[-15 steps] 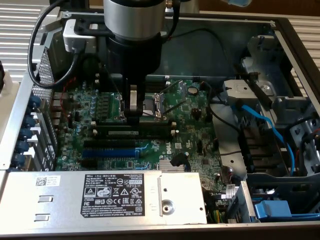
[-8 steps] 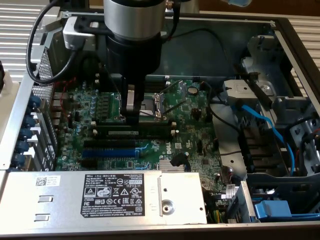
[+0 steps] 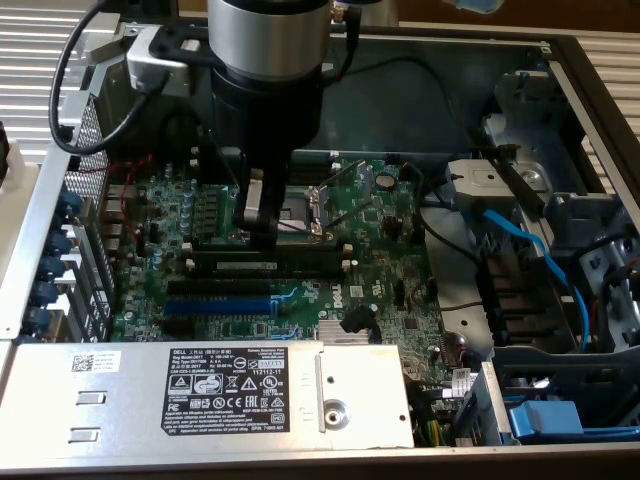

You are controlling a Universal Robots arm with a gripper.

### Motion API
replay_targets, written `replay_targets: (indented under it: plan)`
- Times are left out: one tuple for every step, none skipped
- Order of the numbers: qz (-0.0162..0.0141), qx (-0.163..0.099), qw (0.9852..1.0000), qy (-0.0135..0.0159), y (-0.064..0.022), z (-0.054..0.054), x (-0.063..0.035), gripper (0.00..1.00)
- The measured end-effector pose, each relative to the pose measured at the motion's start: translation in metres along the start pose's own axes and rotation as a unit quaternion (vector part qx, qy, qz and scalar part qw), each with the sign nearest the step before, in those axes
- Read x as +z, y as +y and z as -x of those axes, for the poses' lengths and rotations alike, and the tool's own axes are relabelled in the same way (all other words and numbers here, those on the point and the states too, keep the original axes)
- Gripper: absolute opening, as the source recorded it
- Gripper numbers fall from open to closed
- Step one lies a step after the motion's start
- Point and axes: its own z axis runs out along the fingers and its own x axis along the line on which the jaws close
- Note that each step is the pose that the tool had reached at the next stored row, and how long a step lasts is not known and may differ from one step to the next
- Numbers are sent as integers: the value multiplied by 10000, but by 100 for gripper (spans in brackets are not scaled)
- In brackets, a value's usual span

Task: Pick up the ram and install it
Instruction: 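Press down the ram until it locks into place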

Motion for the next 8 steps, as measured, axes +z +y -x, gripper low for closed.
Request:
replay_targets:
  plan:
    - [6,3,10000,0,-4,1,1,11]
    - [15,3,10000,2,-15,4,1,11]
    - [30,3,10000,5,-30,6,0,11]
    - [43,2,10000,5,-38,8,0,11]
    - [54,4,10000,6,-40,8,-1,11]
    - [62,9,10000,7,-40,8,-1,11]
    - [70,20,10000,7,-39,8,-1,11]
    - [78,50,10000,7,-40,8,-1,11]
